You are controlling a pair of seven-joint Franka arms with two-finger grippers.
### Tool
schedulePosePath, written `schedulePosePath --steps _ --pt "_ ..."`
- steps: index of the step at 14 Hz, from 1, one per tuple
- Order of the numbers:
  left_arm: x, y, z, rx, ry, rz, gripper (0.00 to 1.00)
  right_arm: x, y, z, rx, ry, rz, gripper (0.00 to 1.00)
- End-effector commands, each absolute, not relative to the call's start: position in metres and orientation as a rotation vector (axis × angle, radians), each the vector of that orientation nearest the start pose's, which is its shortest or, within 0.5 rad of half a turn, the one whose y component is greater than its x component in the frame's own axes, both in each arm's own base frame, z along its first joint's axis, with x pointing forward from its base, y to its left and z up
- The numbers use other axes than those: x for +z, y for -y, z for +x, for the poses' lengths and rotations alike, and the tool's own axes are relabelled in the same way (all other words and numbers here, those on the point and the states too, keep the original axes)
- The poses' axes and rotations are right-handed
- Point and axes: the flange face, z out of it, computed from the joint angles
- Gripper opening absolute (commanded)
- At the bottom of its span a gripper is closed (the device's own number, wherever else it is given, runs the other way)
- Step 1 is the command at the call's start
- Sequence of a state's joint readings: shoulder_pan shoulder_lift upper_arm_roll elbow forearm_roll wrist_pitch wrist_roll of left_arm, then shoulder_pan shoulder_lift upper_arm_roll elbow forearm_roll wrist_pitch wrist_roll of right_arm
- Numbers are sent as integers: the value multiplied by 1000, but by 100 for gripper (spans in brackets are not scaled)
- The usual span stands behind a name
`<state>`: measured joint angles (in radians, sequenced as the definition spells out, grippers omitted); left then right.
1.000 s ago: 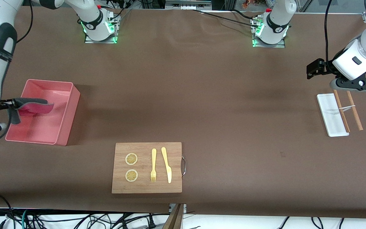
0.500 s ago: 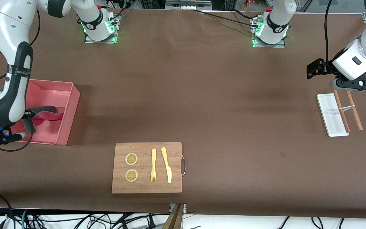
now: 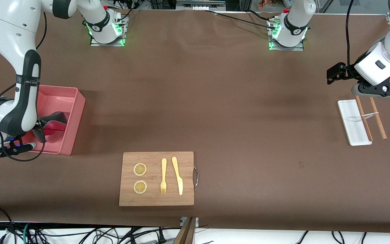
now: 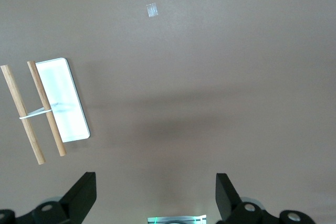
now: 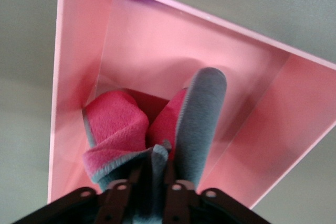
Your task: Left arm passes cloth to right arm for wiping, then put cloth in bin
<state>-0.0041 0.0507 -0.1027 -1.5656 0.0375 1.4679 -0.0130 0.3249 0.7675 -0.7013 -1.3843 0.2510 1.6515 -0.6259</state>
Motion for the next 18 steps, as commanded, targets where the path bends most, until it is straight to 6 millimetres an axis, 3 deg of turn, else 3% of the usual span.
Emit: schedulePosePath --steps 1,3,7,12,15,18 --pt "595 51 558 227 -169 -3074 100 326 142 663 573 362 -3082 100" --pt "595 51 558 227 -169 -3074 100 355 136 660 523 371 -3061 100" --pt "595 51 558 227 -169 -3074 100 419 111 645 496 210 -3039 100" --pt "595 50 558 227 -166 -3073 100 494 66 625 454 57 -3084 100" --pt "595 50 558 227 -166 -3073 100 530 24 609 420 -97 -3103 100" --pt "595 50 558 227 -166 -3073 100 566 6 584 347 -47 -3091 100"
